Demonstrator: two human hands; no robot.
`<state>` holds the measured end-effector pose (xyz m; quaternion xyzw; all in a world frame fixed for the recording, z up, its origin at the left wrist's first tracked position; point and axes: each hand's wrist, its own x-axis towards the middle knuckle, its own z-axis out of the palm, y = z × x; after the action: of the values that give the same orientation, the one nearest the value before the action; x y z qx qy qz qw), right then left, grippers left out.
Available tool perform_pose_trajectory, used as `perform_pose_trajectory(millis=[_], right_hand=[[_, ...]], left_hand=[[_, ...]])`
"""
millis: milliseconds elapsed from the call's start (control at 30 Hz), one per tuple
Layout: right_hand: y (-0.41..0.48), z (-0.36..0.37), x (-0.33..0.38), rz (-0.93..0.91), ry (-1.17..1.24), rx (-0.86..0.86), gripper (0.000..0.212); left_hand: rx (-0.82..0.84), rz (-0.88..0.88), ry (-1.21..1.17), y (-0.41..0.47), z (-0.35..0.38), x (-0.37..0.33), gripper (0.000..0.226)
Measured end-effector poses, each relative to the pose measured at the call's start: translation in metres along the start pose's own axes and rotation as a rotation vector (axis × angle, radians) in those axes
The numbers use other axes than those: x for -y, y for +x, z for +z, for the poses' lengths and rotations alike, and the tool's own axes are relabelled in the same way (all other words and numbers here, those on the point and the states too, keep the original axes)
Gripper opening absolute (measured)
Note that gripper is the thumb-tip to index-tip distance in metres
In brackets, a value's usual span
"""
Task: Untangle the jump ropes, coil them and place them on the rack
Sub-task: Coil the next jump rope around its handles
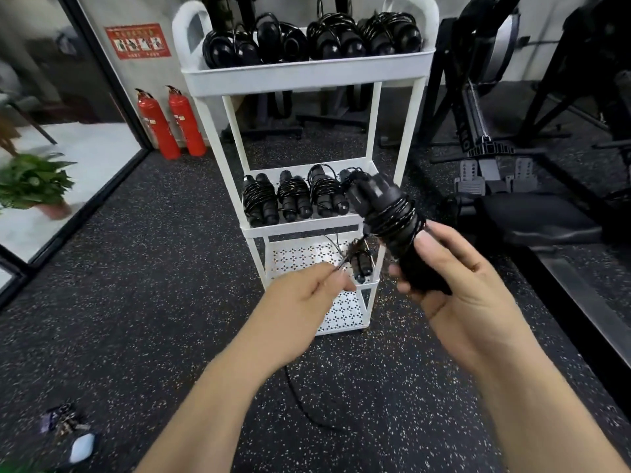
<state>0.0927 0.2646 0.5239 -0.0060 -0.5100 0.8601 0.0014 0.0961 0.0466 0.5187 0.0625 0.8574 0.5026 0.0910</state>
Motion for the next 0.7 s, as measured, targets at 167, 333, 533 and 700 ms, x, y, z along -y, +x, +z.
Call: perform_pose_trajectory(millis=[167, 333, 533, 700], right_hand=[[0.008, -0.021, -0.014, -0.146, -0.684, -0.178, 0.03], [0.008, -0.021, -0.026, -0.049, -1.061, 0.034, 0.025], [0.001, -0.008, -0.026, 0.113, -0.985, 0.324, 0.024], [-0.007, -0.003, -0.01, 0.246, -0.734, 0.518, 0.025]], left_hand=[[0.059, 0.029, 0.164, -0.004, 0.009, -0.003, 0.026], [-0.05, 0.072, 0.055, -0.005, 0.0, -0.007, 0.02], [-0.199, 0.12, -0.03, -0.006, -0.025, -0.005, 0.02], [-0.19, 0.158, -0.15, -0.003, -0.035, 0.004, 0.026]])
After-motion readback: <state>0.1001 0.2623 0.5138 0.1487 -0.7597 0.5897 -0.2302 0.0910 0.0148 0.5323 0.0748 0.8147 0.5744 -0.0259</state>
